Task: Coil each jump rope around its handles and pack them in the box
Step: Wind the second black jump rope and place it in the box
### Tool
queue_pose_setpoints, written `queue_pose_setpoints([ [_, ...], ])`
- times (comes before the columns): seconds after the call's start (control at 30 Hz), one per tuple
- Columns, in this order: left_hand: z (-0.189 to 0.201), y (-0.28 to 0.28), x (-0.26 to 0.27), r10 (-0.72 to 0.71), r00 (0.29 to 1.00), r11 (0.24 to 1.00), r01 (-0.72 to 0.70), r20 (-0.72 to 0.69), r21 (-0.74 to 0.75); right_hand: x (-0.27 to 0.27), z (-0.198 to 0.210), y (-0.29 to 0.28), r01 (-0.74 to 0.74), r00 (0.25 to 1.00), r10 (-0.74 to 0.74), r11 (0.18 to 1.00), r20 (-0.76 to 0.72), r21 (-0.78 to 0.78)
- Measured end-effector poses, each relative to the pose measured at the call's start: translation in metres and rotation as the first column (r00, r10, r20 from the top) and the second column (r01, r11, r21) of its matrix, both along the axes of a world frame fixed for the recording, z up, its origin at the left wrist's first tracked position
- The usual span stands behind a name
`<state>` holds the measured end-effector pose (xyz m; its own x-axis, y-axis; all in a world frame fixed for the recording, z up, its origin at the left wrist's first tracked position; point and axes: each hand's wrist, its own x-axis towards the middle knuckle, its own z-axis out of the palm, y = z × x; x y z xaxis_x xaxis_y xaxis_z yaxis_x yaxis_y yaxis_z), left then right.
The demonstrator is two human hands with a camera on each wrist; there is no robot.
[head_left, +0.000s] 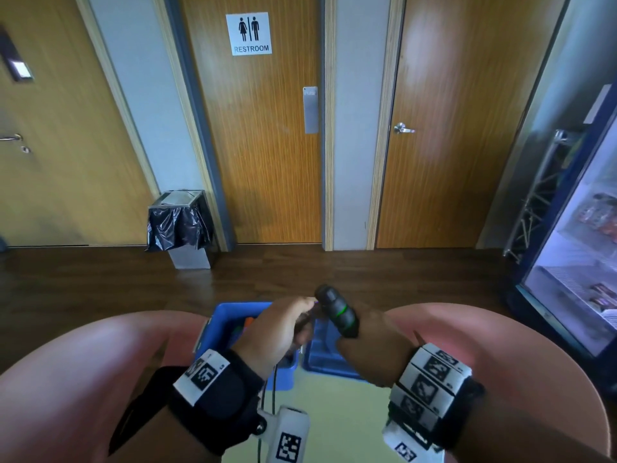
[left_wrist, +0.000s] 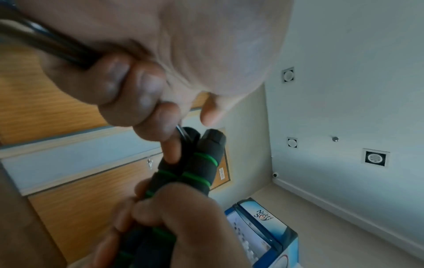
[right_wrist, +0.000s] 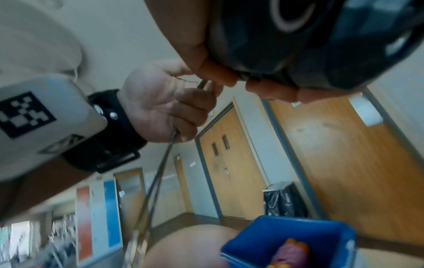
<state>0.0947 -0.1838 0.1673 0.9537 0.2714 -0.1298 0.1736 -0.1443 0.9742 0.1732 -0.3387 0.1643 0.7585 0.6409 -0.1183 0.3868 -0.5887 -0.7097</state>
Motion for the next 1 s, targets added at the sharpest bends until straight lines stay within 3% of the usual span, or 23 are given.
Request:
queue_pose_setpoints([
  [0.07,-0.003,-0.003,-0.003,-0.021,1.0,0.995,0.019,0.022,0.102,-0.008,-0.004,0.002,0.069,0.986,-0.052,0.992,-0.16,0.105],
  [0.13,-0.007,-0.005,-0.003,-0.018,0.994,0.978,-0.006,0.111,0.21,-0.015,-0.005,0.003,0.171,0.922,-0.069,0.956,-0.382,0.239],
  [0.23,-0.007,-0.007,-0.005,-0.04,0.975,0.973,-0.012,0.218,0.232,-0.021,-0.002,-0.002,0.313,0.69,0.082,0.862,-0.719,0.399],
  [0.3,-0.003,-0.008,-0.007,-0.052,0.971,0.988,0.017,0.233,0.152,-0.024,0.003,-0.008,0.354,0.516,0.242,0.814,-0.822,0.462],
  [0.37,0.003,-0.011,-0.009,-0.068,0.969,0.997,0.058,0.239,0.049,-0.028,0.008,-0.014,0.357,0.38,0.365,0.79,-0.85,0.499],
  [0.43,0.005,-0.011,-0.008,-0.072,0.969,0.997,0.075,0.238,-0.003,-0.031,0.012,-0.019,0.352,0.297,0.466,0.758,-0.834,0.549],
  [0.53,0.0,-0.002,-0.007,-0.102,0.964,0.99,0.122,0.246,-0.068,-0.032,0.02,-0.028,0.311,0.227,0.603,0.7,-0.765,0.643],
  [0.63,-0.01,0.008,-0.005,-0.218,0.934,0.958,0.261,0.283,-0.123,-0.033,0.026,-0.037,0.241,0.167,0.709,0.644,-0.685,0.726],
  [0.7,-0.017,0.012,0.0,-0.282,0.928,0.938,0.32,0.243,-0.132,-0.036,0.027,-0.039,0.139,0.24,0.693,0.669,-0.68,0.73],
  [0.77,-0.017,0.014,0.004,-0.326,0.931,0.931,0.347,0.166,-0.118,-0.037,0.029,-0.041,-0.096,0.472,0.593,0.77,-0.652,0.631],
  [0.83,-0.007,0.019,0.005,-0.341,0.939,0.94,0.34,0.041,0.035,-0.036,0.032,-0.042,-0.394,0.772,0.474,0.88,-0.423,0.266],
  [0.87,0.001,0.022,0.005,-0.354,0.935,0.922,0.354,-0.028,0.156,-0.034,0.031,-0.043,-0.472,0.852,0.463,0.881,-0.245,0.023],
  [0.93,0.013,0.021,0.007,-0.384,0.911,0.823,0.412,-0.15,0.391,-0.032,0.024,-0.041,-0.466,0.871,0.49,0.815,-0.019,-0.344],
  [1.0,0.019,0.006,0.007,-0.358,0.912,0.686,0.403,-0.202,0.605,-0.028,0.007,-0.034,-0.387,0.867,0.492,0.762,0.075,-0.52],
])
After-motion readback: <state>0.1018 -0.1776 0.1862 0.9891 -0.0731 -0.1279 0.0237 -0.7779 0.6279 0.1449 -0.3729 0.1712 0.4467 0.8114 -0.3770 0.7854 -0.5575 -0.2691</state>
